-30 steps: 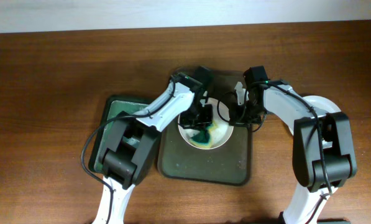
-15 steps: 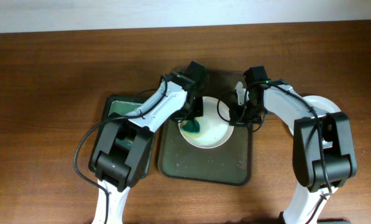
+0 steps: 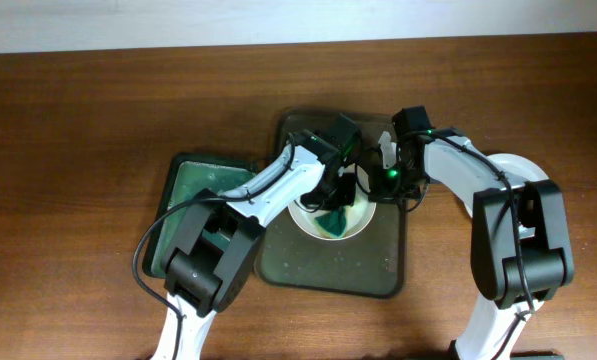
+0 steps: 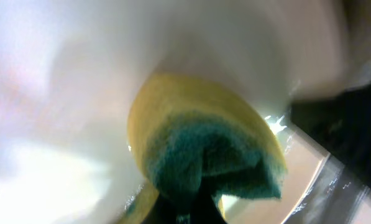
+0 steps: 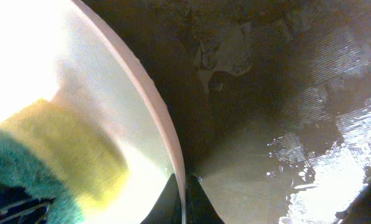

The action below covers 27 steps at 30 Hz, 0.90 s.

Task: Clean dirty plates on tray and stack at the side
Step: 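Scrub the held plate with the sponge in the left gripper, then return the sponge to the basin with the left gripper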

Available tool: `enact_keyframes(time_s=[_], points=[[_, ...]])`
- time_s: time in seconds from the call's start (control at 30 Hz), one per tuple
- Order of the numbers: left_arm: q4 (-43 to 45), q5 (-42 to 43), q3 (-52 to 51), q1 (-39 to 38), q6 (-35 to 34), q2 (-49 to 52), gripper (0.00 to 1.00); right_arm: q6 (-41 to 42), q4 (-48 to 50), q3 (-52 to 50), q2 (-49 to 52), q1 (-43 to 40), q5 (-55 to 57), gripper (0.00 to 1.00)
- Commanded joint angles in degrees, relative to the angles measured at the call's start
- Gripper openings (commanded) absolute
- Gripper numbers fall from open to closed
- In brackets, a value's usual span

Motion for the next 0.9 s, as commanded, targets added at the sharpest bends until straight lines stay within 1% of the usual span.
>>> enact_keyframes(time_s=[0.0, 0.03, 0.1, 0.17, 0.23, 0.3, 0.37, 0.4, 0.43, 0.53, 0.63, 0.7, 0.73, 0.8, 0.87], points=[[-5.90, -8.63, -0.94, 0.92, 0.94, -0.57, 0.00, -0.28, -0.24, -0.52, 1.97, -0.22, 4.59, 0.04], [-5.97, -12.22, -0.92, 1.84, 0.92, -0.57, 0.00, -0.28, -0.28, -0.52, 1.97, -0.22, 4.59, 0.04], [-5.90, -21.92, -0.90, 3.98, -0.61, -0.57, 0.00, -0.28, -0.37, -0.52, 1.97, -0.22, 4.59, 0.04], [-5.90, -29.07, -0.35, 5.66, -1.05, -0.57, 0.00, -0.28, -0.37, -0.52, 1.97, -0.22, 4.59, 0.04], [-6.43, -32.50, 1.46, 6.10, -1.05, -0.87, 0.00, -0.31, -0.37, -0.52, 1.97, -0.22, 4.59, 0.04], [-8.09, -32.37, 3.50, 5.77, -2.43, -1.62, 0.00, -0.31, -0.37, -0.52, 1.97, -0.22, 4.59, 0.04], [-9.68, -29.49, 5.42, 5.55, -2.73, -2.93, 0.00, -0.31, -0.39, -0.52, 1.97, -0.22, 4.59, 0.04], [-10.19, -27.21, 5.99, 5.55, -2.75, -3.98, 0.00, -0.31, -0.42, -0.52, 1.97, -0.22, 4.59, 0.04], [-10.64, -23.06, 6.23, 5.95, -2.73, -6.01, 0.00, -0.31, -0.46, -0.52, 1.97, -0.22, 4.59, 0.04], [-13.90, -18.58, 6.23, 8.46, -2.71, -11.50, 0.00, -0.33, -0.48, -0.52, 1.97, -0.22, 4.59, 0.04], [-20.09, -18.95, 6.23, 13.18, -0.44, -18.01, 0.00, -0.50, -0.74, -0.52, 1.97, -0.22, 4.59, 0.04], [-25.16, -21.35, 6.21, 19.54, 0.81, -22.49, 0.00, -0.50, -0.76, -0.52, 1.97, -0.22, 4.59, 0.04], [-26.60, -22.73, 6.05, 22.03, 0.92, -22.97, 0.00, -0.50, -0.76, -0.52, 1.97, -0.22, 4.59, 0.04], [-26.84, -22.71, 3.41, 25.83, 2.73, -22.80, 0.00, -0.50, -0.76, -0.52, 1.97, -0.22, 4.59, 0.04], [-22.49, -22.03, -3.26, 27.63, 5.22, -22.80, 0.00, -0.50, -0.72, -0.52, 1.97, -0.22, 4.59, 0.04]])
